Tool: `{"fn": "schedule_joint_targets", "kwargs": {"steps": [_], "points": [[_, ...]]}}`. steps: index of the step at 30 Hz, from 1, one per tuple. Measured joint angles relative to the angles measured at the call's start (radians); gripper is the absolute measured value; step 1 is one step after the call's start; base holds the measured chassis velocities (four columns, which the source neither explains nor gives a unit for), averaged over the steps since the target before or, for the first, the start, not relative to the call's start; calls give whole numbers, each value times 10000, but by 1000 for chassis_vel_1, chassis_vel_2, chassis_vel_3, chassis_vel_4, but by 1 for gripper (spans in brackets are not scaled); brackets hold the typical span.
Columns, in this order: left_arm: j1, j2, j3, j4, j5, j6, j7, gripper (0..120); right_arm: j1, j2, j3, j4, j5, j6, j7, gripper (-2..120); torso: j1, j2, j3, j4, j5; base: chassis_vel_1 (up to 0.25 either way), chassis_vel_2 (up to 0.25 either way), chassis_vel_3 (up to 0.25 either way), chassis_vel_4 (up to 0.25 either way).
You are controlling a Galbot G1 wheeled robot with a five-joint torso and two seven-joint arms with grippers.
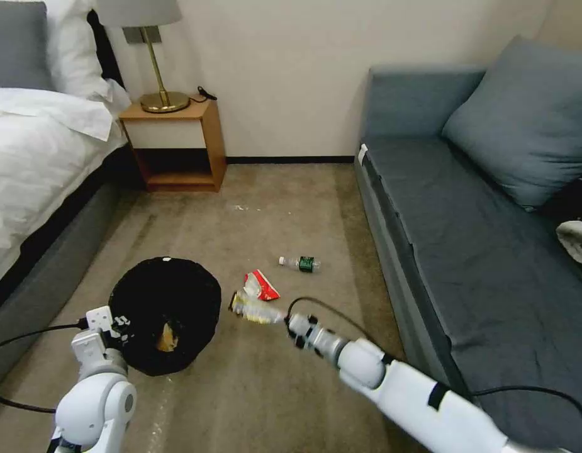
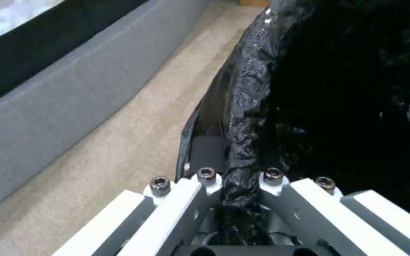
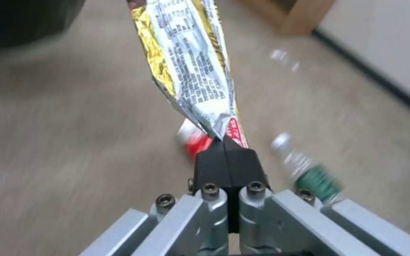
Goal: Pick up the trash bin, then pick up the garbage on the floor and place it into the trash bin.
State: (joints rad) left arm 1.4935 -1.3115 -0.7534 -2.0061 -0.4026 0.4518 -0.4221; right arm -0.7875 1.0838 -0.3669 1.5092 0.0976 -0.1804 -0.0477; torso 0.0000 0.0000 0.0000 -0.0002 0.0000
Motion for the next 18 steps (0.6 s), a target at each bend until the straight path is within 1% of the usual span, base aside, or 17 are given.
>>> {"fn": "schedule_joint_targets", "kwargs": {"steps": [2, 5, 7, 8, 9, 10, 12, 14, 15, 16, 17, 18], "points": [[-3, 51, 4, 0, -18, -4, 3, 3, 255, 117, 383, 479, 320, 144, 18, 0, 0, 0, 0, 1, 1, 0, 0, 0, 0], [-3, 56, 3, 0, -20, -4, 4, 3, 291, 139, 385, 510, 361, 169, 16, 0, 0, 0, 1, 1, 1, 0, 0, 0, 0], [1, 109, 1, -5, -57, -5, 6, 3, 558, 282, 136, 706, 594, 454, -181, 0, 0, 0, 0, 2, 0, 0, 0, 0, 0], [1, 109, 1, -5, -57, -5, 6, 3, 558, 282, 136, 706, 594, 454, -181, 0, 0, 0, 0, 2, 0, 0, 0, 0, 0], [1, 126, -1, -8, -75, -5, 6, 3, 634, 335, -54, 727, 783, 688, -244, 0, 0, 0, 0, 2, -1, 0, 0, 0, 0], [1, 126, -1, -8, -75, -5, 6, 3, 634, 335, -54, 727, 783, 688, -244, 0, 0, 0, 0, 2, -1, 0, 0, 0, 0], [2, 142, 8, -24, -139, -6, 13, 3, 854, 680, -669, 586, 1727, 1844, -325, 0, 0, 0, 1, 2, -1, 0, 0, 0, 0], [2, 143, 10, -26, -144, -5, 13, 3, 882, 710, -737, 561, 1813, 1940, -313, 0, 0, 0, 0, 2, -2, 0, 0, 0, 0], [9, 143, 16, -46, -159, -6, 15, 3, 1042, 904, -1128, 417, 2234, 2414, -201, 0, 0, 0, 0, 3, -1, 0, 0, 0, 0], [9, 143, 16, -46, -159, -6, 15, 3, 1042, 904, -1128, 417, 2234, 2414, -201, 0, 0, 0, 0, 3, -1, 0, 0, 0, 0], [13, 143, 17, -64, -164, -6, 17, 3, 1129, 1007, -1353, 326, 2421, 2634, -145, 0, 0, 0, 0, 3, -2, 0, 0, 0, 0], [19, 138, 18, -107, -166, -5, 17, 3, 1285, 1211, -1766, 134, 2640, 3042, -82, 0, 0, 0, 0, 3, -3, 0, 0, 0, 0]]}}
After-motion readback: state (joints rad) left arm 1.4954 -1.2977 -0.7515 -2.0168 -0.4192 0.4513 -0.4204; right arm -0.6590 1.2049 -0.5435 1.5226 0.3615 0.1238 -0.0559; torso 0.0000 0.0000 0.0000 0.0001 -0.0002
